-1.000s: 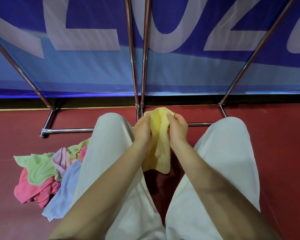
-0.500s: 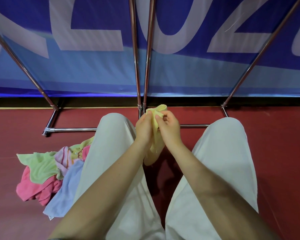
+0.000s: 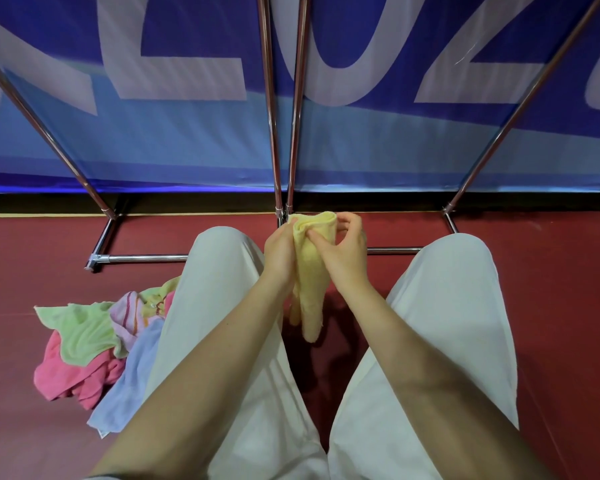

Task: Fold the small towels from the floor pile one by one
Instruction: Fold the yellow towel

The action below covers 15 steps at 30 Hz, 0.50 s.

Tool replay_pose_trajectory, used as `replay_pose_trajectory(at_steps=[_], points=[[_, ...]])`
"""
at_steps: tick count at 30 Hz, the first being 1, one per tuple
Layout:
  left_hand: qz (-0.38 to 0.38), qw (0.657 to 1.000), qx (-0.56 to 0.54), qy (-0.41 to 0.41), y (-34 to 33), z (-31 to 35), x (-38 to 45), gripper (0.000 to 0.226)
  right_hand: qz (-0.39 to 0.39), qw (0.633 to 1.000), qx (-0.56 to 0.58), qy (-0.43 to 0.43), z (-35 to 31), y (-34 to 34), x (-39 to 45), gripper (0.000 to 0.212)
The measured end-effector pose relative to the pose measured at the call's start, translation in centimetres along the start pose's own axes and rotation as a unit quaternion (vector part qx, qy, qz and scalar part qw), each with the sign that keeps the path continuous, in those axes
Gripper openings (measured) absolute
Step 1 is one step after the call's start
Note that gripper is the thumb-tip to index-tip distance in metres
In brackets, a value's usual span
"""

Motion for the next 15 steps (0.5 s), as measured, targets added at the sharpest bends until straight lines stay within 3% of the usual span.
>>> replay_pose_trajectory(at_steps=[5, 8, 12, 15], points=[[0.001, 1.000, 0.018, -0.011, 0.3, 0.1, 0.3, 0.019, -0.092, 0.990, 0.012, -0.104, 0.3, -0.7, 0.1, 0.037], [0.007, 0.999, 0.041, -0.023, 0.1, 0.1, 0.2, 0.024, -0.086, 0.991, 0.003, -0.104, 0.3, -0.8, 0.3, 0.028], [-0.022, 0.999, 0.048, -0.005, -0.9, 0.1, -0.4, 0.033, -0.045, 0.992, 0.041, -0.114, 0.5, -0.6, 0.6, 0.038], [-0.063, 0.991, 0.100, -0.061, -1.1, 0.2, -0.7, 0.026, -0.026, 0.991, 0.070, -0.113, 0.4, -0.4, 0.9, 0.040]])
Point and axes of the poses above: each hand's wrist, its own x-axis towards the middle knuckle, its own y-axis out of the back of the hand, z = x × y, the point moved 2 cm from there along x, towards the middle knuckle, and after that the axes turned 10 degrees about -z, right-handed, at the moved point
